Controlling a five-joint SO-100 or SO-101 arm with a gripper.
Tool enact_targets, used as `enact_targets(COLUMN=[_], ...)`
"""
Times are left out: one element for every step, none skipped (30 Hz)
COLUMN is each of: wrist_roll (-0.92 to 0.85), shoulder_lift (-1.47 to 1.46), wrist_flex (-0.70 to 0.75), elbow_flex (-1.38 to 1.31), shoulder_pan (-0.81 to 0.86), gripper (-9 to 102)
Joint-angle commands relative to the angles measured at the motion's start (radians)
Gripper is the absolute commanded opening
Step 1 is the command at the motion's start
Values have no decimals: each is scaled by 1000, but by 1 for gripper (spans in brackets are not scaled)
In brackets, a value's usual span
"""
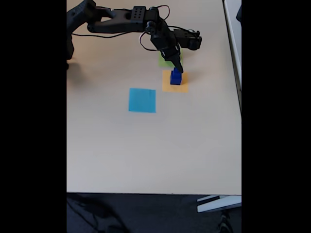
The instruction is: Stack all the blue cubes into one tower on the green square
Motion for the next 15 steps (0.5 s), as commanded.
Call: enact_targets(wrist_roll=[5, 5, 5, 5, 5, 5, 3, 3, 3, 3, 3, 5, 5, 5, 5], shoulder_lift=[110, 110, 110, 109, 109, 109, 109, 109, 109, 109, 107, 106, 106, 104, 103], wrist_flex=[5, 5, 5, 5, 5, 5, 5, 5, 5, 5, 5, 5, 5, 5, 5], elbow_flex=[-8, -8, -8, -8, -8, -8, -8, -8, -8, -8, -8, -8, -8, -8, -8], shoulder_pan=[12, 12, 12, 14, 14, 14, 14, 14, 14, 14, 14, 14, 14, 14, 14], gripper=[24, 24, 23, 23, 22, 22, 22, 22, 22, 21, 21, 20, 19, 19, 19])
